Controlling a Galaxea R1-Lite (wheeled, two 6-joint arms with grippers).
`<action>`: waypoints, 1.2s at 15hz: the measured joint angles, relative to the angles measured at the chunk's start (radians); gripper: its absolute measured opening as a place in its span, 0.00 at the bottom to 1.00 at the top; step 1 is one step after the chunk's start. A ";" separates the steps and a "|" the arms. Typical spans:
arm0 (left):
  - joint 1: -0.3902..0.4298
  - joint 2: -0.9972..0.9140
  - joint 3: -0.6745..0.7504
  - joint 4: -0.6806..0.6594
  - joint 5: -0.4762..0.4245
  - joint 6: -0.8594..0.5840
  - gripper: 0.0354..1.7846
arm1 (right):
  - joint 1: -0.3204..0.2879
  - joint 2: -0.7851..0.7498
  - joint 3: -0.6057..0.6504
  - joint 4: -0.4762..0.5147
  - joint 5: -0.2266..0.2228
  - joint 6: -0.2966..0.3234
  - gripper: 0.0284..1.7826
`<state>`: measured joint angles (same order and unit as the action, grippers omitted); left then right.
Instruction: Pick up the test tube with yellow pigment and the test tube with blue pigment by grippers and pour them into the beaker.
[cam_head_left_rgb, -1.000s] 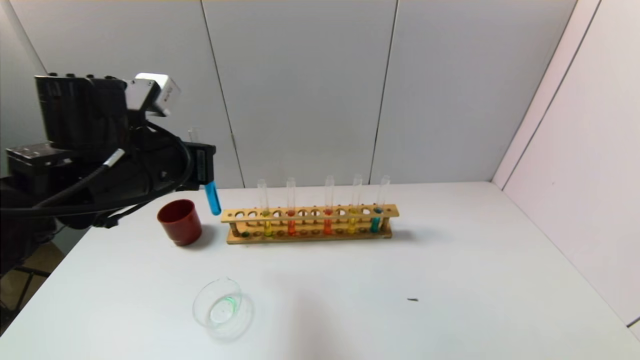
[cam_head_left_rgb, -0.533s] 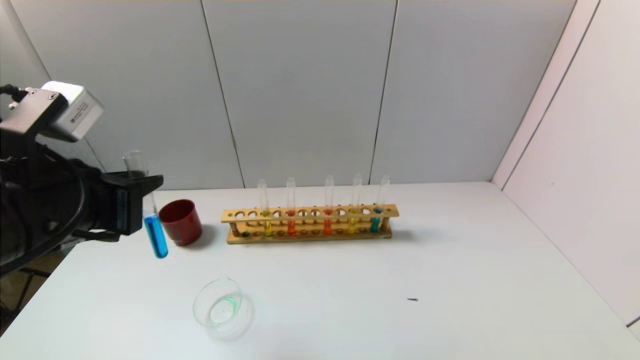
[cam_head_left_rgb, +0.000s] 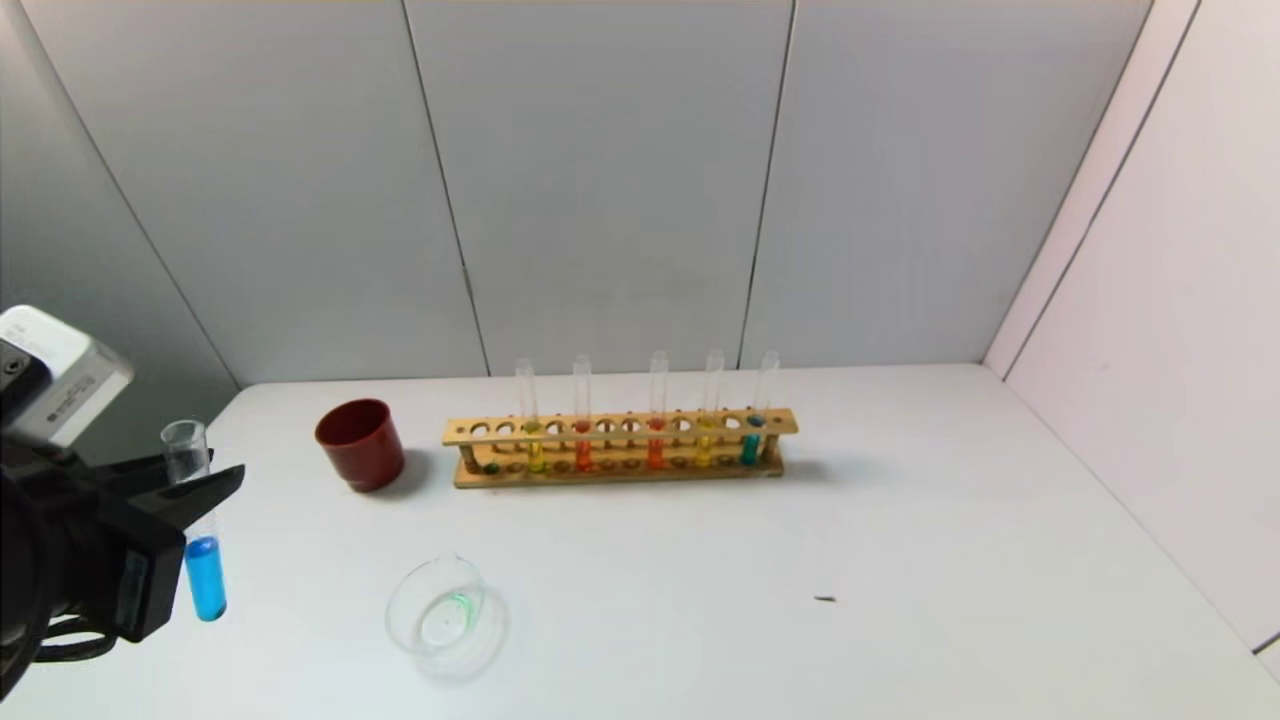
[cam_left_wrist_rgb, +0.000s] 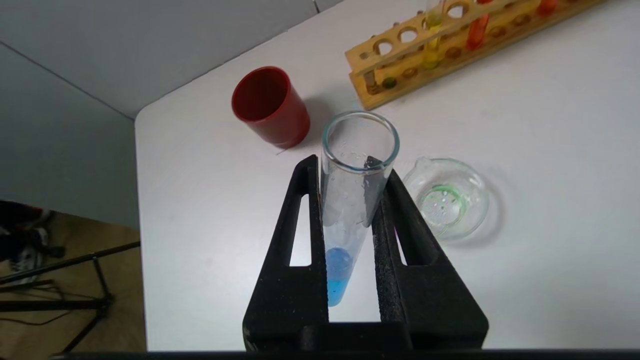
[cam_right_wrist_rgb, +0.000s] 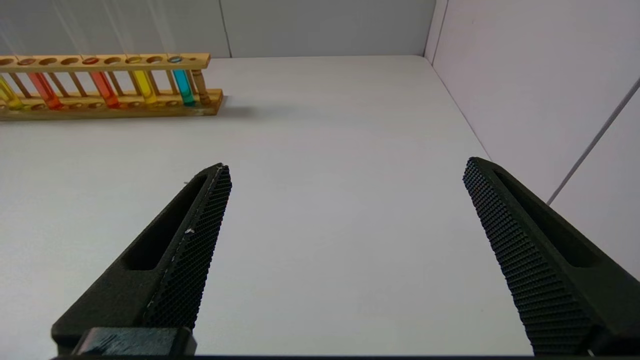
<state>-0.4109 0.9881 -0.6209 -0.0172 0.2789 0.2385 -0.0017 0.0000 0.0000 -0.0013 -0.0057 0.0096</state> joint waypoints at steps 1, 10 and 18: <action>0.003 -0.001 0.010 0.000 0.000 0.017 0.16 | 0.000 0.000 0.000 0.000 0.000 0.000 0.95; 0.008 0.153 0.097 0.000 0.026 0.188 0.16 | 0.000 0.000 0.000 0.000 0.000 0.000 0.95; -0.037 0.412 0.130 -0.003 0.072 0.207 0.16 | 0.000 0.000 0.000 0.000 0.000 0.000 0.95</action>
<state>-0.4477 1.4004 -0.4911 -0.0202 0.3506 0.4453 -0.0017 0.0000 0.0000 -0.0009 -0.0062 0.0100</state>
